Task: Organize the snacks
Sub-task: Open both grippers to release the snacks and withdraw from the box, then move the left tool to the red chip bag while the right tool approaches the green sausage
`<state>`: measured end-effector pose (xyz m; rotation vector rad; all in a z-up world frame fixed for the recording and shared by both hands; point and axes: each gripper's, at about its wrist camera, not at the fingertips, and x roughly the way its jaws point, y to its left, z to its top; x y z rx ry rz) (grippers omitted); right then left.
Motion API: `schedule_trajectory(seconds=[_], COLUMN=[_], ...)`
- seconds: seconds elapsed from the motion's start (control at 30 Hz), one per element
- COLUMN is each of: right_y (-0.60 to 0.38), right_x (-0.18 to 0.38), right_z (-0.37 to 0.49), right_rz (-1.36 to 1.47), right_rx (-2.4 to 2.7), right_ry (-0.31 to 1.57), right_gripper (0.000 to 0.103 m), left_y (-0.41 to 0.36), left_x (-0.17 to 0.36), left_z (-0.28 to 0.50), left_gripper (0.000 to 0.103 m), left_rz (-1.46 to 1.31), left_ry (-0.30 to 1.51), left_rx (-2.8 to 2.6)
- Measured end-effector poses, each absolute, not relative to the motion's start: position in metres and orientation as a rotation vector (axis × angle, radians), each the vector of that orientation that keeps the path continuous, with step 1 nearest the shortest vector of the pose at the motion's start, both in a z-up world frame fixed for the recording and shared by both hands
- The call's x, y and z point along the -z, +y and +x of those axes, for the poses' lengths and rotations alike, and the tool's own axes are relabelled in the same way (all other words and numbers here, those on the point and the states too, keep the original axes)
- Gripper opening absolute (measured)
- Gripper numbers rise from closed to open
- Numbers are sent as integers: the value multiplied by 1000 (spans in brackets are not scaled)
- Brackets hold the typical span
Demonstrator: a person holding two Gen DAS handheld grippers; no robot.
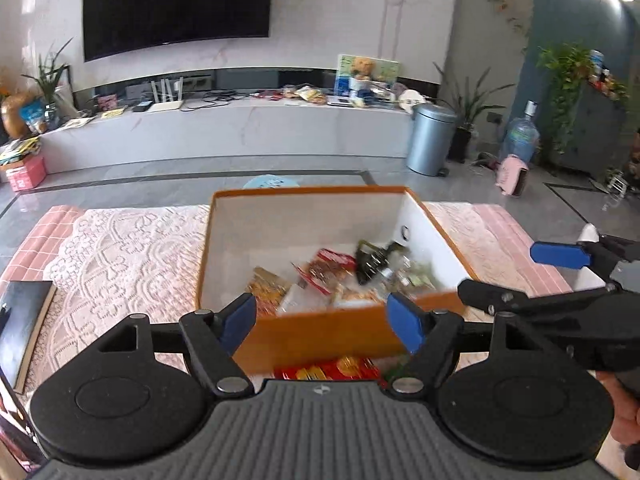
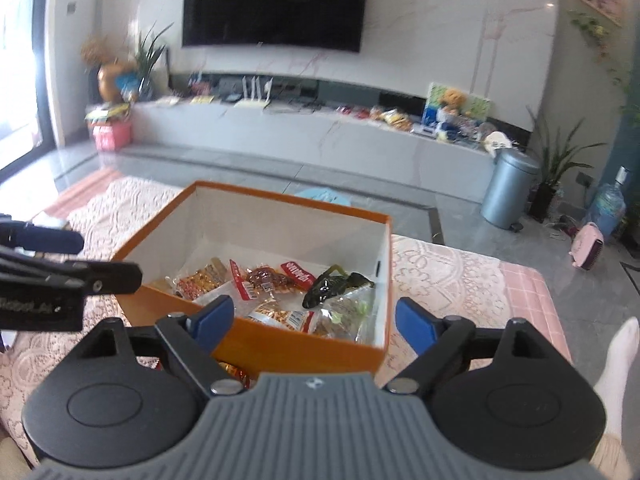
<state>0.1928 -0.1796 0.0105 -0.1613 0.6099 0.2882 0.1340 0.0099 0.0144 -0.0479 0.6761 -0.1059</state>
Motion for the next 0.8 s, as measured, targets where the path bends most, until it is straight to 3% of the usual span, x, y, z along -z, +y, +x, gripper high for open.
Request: schedule_trajectory(seconds=[0.43,0.8], right_y=[-203,-194], right_x=[25,74], right_z=[115,97], right_rz=[-53,-89], right_rx=[-184,-206], right_ry=[634,736], right_gripper=[90,88], left_y=[12,24], left_x=[28,62], left_z=[87,75], left_gripper=[87,76], left_rz=[-78,-91], left_ry=[768,835], left_rx=[258,271])
